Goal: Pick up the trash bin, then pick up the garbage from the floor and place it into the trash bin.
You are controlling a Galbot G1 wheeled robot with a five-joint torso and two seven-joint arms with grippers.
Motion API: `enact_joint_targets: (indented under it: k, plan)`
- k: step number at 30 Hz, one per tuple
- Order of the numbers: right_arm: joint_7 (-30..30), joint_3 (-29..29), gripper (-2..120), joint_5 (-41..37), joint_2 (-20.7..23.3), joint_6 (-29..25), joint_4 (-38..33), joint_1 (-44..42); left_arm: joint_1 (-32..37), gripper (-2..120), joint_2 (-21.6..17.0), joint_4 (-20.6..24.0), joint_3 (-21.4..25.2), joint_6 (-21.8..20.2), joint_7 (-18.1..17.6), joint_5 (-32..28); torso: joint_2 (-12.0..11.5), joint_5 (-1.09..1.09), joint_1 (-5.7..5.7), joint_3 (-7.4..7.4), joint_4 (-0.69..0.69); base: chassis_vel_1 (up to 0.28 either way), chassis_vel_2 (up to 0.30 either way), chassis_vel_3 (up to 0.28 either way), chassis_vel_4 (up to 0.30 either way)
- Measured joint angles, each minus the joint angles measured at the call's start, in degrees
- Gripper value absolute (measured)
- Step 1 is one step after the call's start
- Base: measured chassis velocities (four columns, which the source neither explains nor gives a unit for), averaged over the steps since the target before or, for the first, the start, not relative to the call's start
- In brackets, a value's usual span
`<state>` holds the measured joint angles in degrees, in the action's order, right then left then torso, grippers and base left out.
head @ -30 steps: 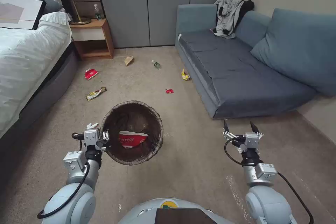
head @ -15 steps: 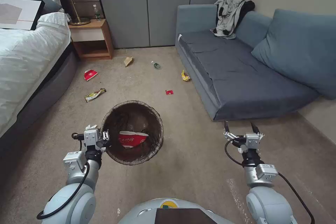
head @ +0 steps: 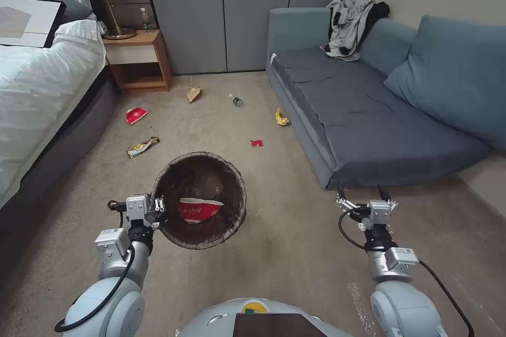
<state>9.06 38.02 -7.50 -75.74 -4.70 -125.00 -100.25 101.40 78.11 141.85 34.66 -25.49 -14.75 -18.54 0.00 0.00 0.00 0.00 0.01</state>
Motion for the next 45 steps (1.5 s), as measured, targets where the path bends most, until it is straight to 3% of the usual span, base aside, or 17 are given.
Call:
enact_joint_targets:
  k: [45]
  plan:
    - [-0.21,-0.94,100,0.78,0.06,0.08,0.3,0.49,-0.83,0,-0.41,-1.35,-0.04,0.34,0.11,-0.27,0.0,0.0,0.0,0.0,-0.02,-0.116,0.114,0.111,-0.117]
